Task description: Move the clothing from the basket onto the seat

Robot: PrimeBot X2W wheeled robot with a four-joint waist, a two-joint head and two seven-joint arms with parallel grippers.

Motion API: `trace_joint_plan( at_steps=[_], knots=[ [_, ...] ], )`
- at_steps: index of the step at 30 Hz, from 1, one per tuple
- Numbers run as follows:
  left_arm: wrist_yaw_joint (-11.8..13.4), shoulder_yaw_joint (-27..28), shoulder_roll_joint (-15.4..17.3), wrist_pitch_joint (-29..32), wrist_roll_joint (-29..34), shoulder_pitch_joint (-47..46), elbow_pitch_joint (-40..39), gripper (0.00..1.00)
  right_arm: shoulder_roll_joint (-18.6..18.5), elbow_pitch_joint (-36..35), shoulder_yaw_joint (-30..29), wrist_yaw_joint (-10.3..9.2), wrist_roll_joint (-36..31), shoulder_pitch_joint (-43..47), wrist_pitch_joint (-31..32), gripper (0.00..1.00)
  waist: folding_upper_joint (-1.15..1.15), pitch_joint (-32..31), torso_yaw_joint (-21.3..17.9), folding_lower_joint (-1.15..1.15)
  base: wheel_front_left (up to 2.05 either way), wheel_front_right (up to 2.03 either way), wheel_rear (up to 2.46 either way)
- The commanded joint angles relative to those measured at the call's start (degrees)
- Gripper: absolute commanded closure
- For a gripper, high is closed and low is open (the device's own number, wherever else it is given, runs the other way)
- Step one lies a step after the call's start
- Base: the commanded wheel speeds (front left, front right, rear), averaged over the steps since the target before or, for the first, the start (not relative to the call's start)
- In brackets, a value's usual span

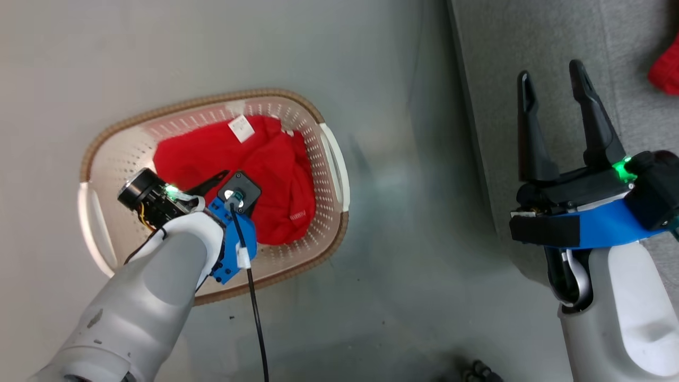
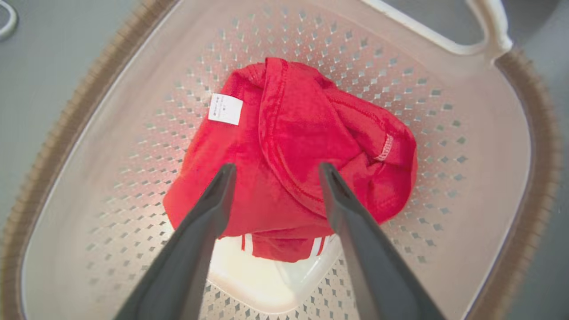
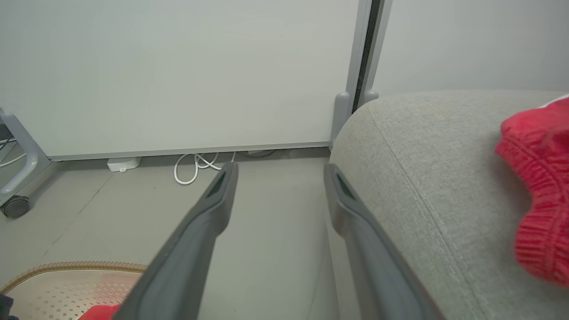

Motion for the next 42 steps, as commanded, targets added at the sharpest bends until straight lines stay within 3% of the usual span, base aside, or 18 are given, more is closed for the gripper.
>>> trace_joint_plan(
  at_steps=[1,10,18,26,27,28,29,30,42],
  knots=[
    [-0.03,-0.73,0.12,0.48,-0.71,-1.26,0.25,0.00,0.23,-0.46,0.15,0.01,0.10,-1.21,-0.21,0.00,0.00,2.91,-0.95,-0.02,0.00,0.00,0.00],
    [-0.03,-7.34,2.03,5.17,-8.81,-6.00,0.81,0.00,0.22,-3.17,1.15,0.01,0.84,-3.13,-0.21,0.00,0.00,10.45,-2.37,-0.02,0.00,0.00,0.00],
    [-0.04,-10.13,3.72,6.42,-11.46,-9.67,3.12,0.00,0.21,-6.24,1.68,0.01,1.39,-2.72,-0.20,0.00,0.00,15.13,-3.46,-0.02,0.00,0.00,0.00],
    [-0.04,-11.63,3.23,6.99,-12.80,-10.99,4.78,0.00,0.22,-8.08,1.37,0.01,0.68,-2.44,-0.21,0.00,0.00,17.51,-3.44,-0.02,0.00,0.00,0.00],
    [-0.04,-11.89,3.19,7.56,-12.68,-11.01,5.02,0.17,0.22,-8.19,1.24,0.01,0.45,-2.54,-0.21,0.00,0.00,17.57,-3.40,-0.02,0.00,0.00,0.00],
    [-0.04,-12.21,3.10,7.78,-12.46,-11.19,5.15,0.62,0.22,-8.37,1.13,0.01,0.34,-2.63,-0.21,0.00,0.00,17.61,-3.32,-0.02,0.00,0.00,0.00],
    [-0.04,-12.68,2.97,7.71,-12.07,-11.44,5.24,0.93,0.22,-8.46,0.99,0.01,0.23,-2.72,-0.21,0.00,0.00,17.63,-3.23,-0.02,0.00,0.00,0.00],
    [-0.04,-13.28,2.73,7.98,-11.77,-11.33,5.33,1.00,0.22,-8.62,0.90,0.01,0.03,-2.84,-0.21,0.00,0.00,17.61,-3.12,-0.02,0.00,0.00,0.00],
    [-0.04,-14.19,0.58,4.77,-14.48,-11.66,5.57,1.00,0.21,-7.62,0.15,0.01,-0.87,-3.35,-0.21,0.00,0.00,14.20,-1.27,-0.02,0.00,0.00,0.00]
  ],
)
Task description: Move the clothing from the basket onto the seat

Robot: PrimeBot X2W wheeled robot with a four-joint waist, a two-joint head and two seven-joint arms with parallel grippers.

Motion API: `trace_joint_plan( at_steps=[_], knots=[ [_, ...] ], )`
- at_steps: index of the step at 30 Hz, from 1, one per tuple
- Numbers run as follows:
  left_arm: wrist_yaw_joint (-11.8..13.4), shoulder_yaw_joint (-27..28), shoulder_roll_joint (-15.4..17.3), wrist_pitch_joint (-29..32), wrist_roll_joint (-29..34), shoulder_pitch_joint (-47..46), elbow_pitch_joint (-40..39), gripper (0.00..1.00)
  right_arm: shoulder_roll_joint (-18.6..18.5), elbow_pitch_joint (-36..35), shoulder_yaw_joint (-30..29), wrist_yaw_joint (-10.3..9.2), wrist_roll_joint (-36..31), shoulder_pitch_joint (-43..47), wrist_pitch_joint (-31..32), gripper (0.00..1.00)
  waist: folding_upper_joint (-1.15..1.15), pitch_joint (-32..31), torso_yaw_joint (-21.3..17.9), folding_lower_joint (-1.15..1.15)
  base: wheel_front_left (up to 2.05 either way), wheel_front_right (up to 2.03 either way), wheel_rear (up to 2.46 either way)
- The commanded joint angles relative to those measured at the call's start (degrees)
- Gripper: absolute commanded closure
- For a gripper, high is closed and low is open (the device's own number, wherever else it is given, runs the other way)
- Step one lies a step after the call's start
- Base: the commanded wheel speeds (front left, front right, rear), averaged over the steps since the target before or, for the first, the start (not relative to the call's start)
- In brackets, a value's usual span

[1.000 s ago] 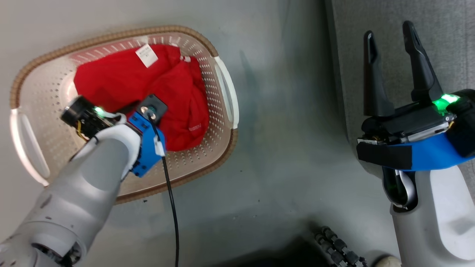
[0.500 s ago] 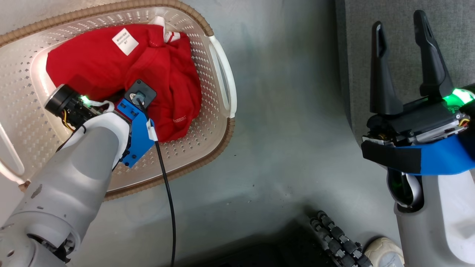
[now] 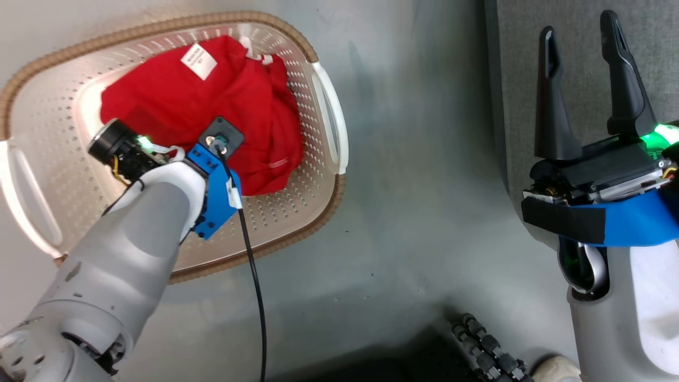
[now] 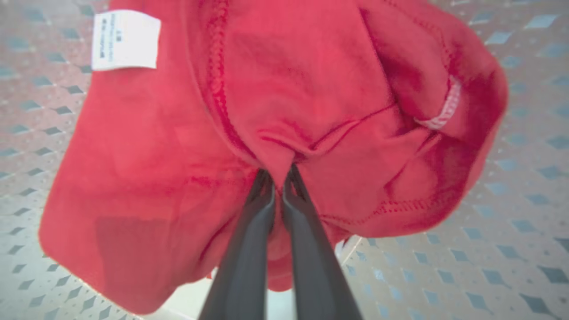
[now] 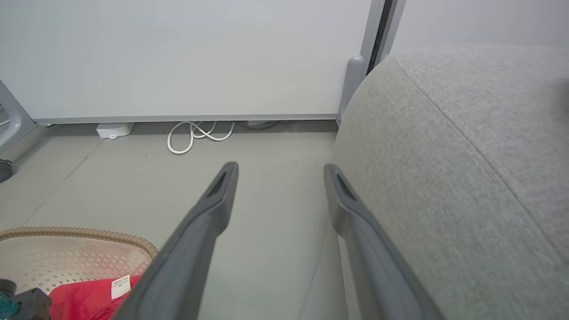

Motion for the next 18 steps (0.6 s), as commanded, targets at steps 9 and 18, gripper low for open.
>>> trace_joint_plan(
  at_steps=[9,18],
  knots=[
    [-0.04,0.00,-3.29,-8.95,-3.07,0.39,-2.18,1.00,0.11,1.64,-1.11,0.01,-1.46,0.29,-0.22,0.00,0.00,-7.38,3.75,0.00,0.00,0.00,0.00],
    [-0.04,3.08,-4.73,-14.25,-6.95,2.25,-4.91,1.00,-0.44,3.85,-2.88,0.01,-2.48,2.86,-0.21,0.00,0.00,-17.14,7.06,0.00,0.00,0.00,0.00]
  ],
)
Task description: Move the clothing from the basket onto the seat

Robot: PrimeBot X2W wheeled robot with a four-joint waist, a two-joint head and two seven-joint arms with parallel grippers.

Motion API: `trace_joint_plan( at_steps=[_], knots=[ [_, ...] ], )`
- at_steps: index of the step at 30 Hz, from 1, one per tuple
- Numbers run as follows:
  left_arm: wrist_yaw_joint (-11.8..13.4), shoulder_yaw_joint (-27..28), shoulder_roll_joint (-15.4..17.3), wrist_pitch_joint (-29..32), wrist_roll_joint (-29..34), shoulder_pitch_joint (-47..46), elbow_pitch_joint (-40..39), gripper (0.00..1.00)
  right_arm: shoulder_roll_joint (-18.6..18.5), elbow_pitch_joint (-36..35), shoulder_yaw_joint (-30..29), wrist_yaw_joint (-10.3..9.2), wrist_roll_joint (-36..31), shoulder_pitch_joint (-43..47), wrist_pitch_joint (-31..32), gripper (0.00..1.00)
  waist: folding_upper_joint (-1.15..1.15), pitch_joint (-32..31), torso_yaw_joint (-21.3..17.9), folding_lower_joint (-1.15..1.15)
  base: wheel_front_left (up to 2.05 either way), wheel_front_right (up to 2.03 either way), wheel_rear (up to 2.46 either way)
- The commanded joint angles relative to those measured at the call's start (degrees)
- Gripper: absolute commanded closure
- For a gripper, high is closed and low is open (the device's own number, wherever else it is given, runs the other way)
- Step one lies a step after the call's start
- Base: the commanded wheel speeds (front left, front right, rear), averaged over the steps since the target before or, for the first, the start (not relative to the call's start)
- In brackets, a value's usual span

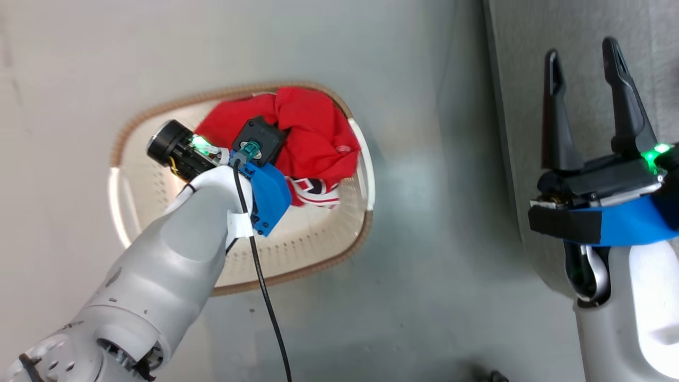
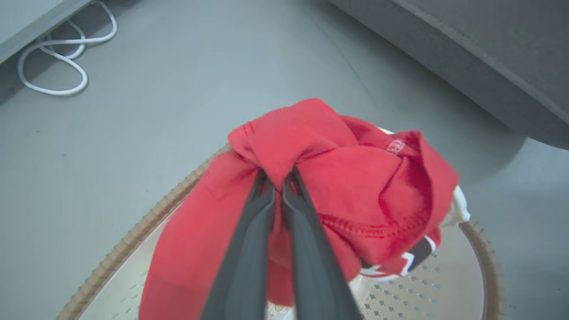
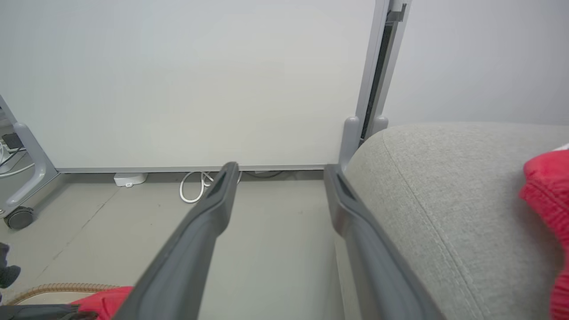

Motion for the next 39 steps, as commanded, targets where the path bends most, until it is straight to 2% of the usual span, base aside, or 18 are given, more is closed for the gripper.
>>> trace_joint_plan(
  at_steps=[1,7,16,27,39],
  knots=[
    [0.01,0.80,-0.02,-0.45,-0.25,0.70,-1.08,1.00,-0.46,0.57,-0.37,0.01,-0.35,1.38,-0.21,0.00,0.00,-4.70,2.14,0.00,0.00,0.00,0.00],
    [1.46,6.71,2.01,-0.49,-0.53,3.52,-9.89,1.00,-0.86,2.26,-1.03,0.01,0.00,4.35,-0.21,0.00,0.00,-11.35,3.52,0.00,0.00,0.00,0.00],
    [3.31,14.10,3.99,-0.50,4.00,8.98,-20.89,1.00,-0.86,4.68,-1.61,0.01,0.58,9.24,-0.21,0.00,0.00,-20.89,4.24,0.00,0.00,0.00,0.00],
    [2.66,17.80,3.59,-0.51,8.70,15.07,-26.94,1.00,-0.54,6.65,-1.56,0.01,1.39,15.26,-0.21,0.00,0.00,-30.79,4.64,0.00,0.00,0.00,0.00],
    [1.39,20.52,1.67,-0.50,9.65,20.76,-30.88,1.00,-0.28,7.91,-1.63,0.01,1.71,21.36,-0.21,0.00,0.00,-38.80,5.67,0.00,0.00,0.00,0.00]
  ],
)
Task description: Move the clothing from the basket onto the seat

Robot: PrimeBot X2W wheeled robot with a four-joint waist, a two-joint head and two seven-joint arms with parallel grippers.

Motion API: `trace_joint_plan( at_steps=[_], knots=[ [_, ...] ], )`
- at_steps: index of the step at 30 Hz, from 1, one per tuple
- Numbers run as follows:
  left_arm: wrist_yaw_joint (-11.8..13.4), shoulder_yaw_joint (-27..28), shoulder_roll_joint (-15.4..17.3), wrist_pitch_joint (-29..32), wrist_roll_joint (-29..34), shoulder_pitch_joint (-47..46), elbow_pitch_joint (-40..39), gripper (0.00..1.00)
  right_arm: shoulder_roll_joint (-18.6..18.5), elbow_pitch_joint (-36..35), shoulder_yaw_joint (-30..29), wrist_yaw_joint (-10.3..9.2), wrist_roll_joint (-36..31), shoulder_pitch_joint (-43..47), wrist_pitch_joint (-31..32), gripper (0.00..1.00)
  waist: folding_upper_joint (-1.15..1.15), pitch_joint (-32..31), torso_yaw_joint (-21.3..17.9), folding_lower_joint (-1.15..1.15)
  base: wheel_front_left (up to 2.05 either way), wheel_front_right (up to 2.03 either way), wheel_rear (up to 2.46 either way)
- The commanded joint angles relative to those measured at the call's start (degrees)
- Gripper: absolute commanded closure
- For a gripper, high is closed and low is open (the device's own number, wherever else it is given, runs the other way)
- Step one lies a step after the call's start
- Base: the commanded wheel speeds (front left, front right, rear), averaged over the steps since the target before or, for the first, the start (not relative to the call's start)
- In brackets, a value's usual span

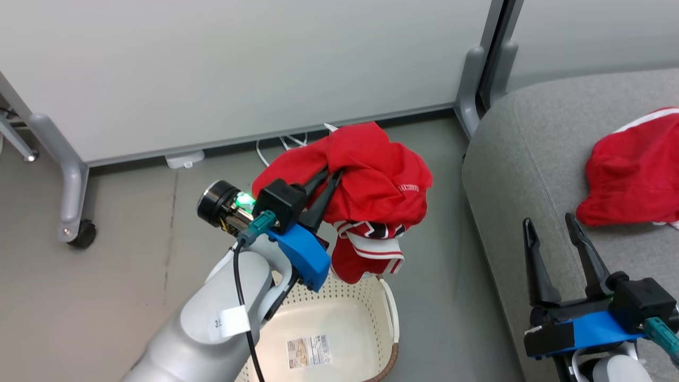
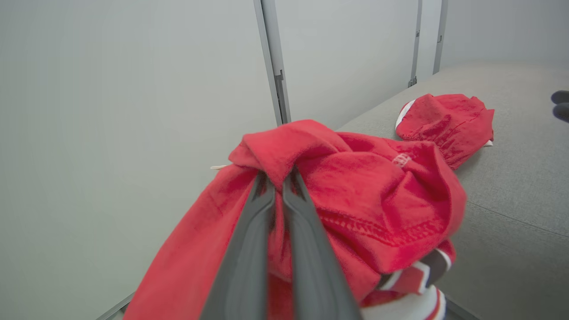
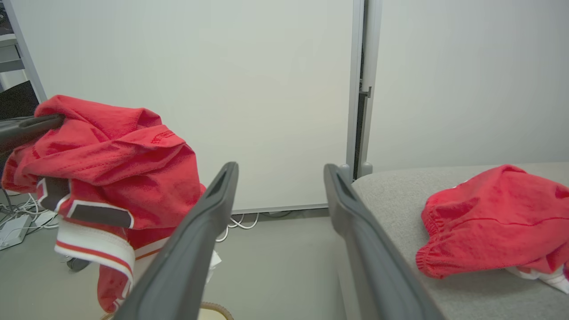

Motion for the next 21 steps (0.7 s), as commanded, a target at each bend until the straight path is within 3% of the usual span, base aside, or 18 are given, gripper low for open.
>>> trace_joint_plan(
  at_steps=[1,13,21],
  knots=[
    [-0.06,0.35,-0.24,-0.26,0.22,0.62,-0.32,1.00,0.09,0.11,0.07,0.01,0.53,0.96,-0.22,0.00,0.00,-1.16,0.25,0.02,0.00,0.00,0.00],
    [-0.68,0.77,-1.07,-0.26,1.29,1.80,-0.75,1.00,-0.80,-0.79,2.94,0.01,0.11,0.74,-0.22,0.00,0.00,-3.05,0.82,0.02,0.00,0.00,0.00],
    [-0.92,1.27,-1.18,-0.26,2.32,0.75,-0.73,1.00,-3.86,-1.44,12.47,0.01,-0.32,-3.96,-0.21,0.00,0.00,-1.68,0.98,0.02,0.00,0.00,0.00]
  ],
)
